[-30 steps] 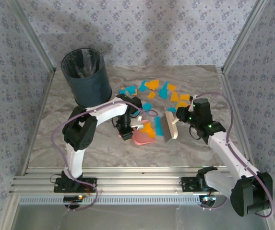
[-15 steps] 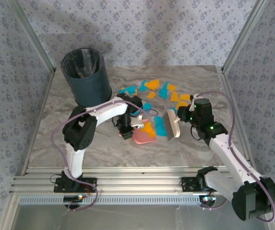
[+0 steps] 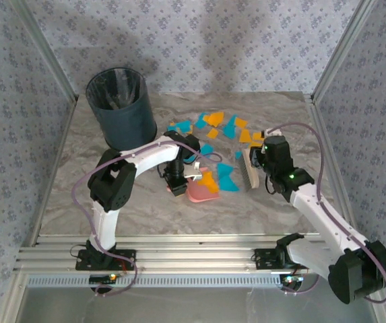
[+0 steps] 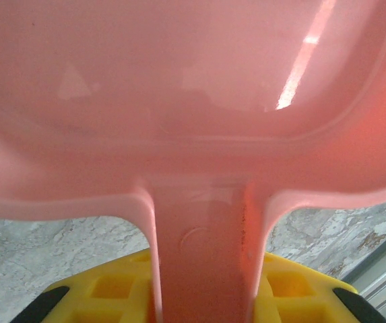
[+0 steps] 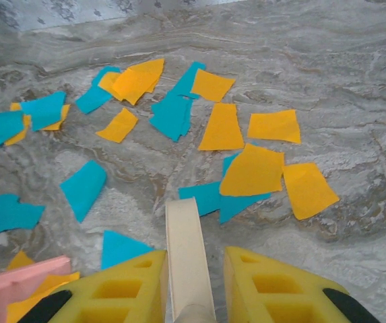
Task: Sweep away the paper scraps from the table
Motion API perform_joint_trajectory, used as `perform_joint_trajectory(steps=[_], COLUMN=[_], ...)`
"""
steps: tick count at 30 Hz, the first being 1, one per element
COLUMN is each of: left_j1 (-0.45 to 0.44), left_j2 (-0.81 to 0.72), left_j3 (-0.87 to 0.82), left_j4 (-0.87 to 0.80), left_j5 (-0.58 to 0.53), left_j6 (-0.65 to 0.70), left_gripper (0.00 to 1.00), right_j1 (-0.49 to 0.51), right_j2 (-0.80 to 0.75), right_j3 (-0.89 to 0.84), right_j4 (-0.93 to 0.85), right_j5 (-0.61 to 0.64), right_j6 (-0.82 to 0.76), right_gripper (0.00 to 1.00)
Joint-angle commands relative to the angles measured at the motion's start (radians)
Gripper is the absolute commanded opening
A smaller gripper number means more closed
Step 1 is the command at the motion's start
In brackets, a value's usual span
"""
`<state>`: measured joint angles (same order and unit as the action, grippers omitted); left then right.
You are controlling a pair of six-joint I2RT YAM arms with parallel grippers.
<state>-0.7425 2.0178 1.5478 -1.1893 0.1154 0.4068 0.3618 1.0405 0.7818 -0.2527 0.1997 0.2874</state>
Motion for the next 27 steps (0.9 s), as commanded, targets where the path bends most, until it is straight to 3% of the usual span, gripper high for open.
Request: perform_joint_trajectory(steps=[1,12,27], left_j1=[-0.008,-0.011,-0.023], left_j2=[0.020,0.027,0.051], left_j3=[0.027,0.039,0.065], left_j4=[-0.054,-0.064,-0.061], left_j5=[-0.016,-0.015,0.000], left_j6=[0.000,0.003,0.004], left_gripper=[0.00,0.00,0.00], right_j1=[0.023,0.109,0.205], right_j2=[0.041,0.134,0.180], right_j3=[0.048,0.038,0.022], right_j4=[0.042,0.088,0.132], right_j5=[0.083,0.126,0.015], right_j6=[-0.054,-0.069,-0.007], right_gripper=[0.00,0.00,0.00])
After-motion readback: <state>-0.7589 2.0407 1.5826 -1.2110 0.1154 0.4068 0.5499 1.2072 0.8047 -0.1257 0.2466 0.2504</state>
